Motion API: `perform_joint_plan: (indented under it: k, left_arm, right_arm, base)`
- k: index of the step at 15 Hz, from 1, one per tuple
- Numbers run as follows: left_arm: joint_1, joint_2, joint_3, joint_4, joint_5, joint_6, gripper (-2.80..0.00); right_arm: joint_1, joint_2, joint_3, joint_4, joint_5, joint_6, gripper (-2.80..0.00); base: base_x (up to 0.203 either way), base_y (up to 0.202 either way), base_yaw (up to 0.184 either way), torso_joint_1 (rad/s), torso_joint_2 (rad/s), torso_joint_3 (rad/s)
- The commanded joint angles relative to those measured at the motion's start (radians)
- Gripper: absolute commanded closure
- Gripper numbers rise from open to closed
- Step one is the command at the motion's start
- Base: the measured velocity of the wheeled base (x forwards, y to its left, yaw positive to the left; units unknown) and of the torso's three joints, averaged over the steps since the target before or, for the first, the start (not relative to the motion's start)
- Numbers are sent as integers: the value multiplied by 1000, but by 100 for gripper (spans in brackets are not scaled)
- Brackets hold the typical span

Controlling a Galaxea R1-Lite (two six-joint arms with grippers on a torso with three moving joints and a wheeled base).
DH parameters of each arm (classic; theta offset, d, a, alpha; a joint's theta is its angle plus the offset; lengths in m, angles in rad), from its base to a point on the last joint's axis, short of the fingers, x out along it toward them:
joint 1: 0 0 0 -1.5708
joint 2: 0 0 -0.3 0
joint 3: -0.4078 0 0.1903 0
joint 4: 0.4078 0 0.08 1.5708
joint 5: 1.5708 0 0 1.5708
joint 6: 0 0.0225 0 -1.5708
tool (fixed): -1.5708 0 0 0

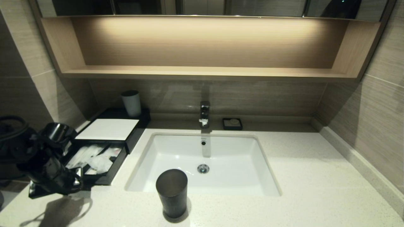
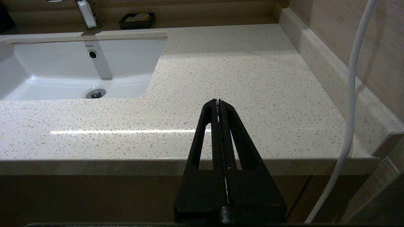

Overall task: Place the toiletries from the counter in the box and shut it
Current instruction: Close the drawer

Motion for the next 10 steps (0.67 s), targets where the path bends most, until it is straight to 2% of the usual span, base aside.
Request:
perform_joint_plan:
  k: [1, 10]
  left_arm:
    - [0, 6, -3, -4, 2, -1, 0]
    - [0, 19, -20, -46, 4, -2, 0]
  right_arm:
    - [0, 2, 1, 0, 0, 1, 0]
    - [0, 2, 0, 0, 0, 1, 0]
  base:
    - [0, 0, 0, 0, 0, 0]
    - [0, 0, 0, 0, 0, 0]
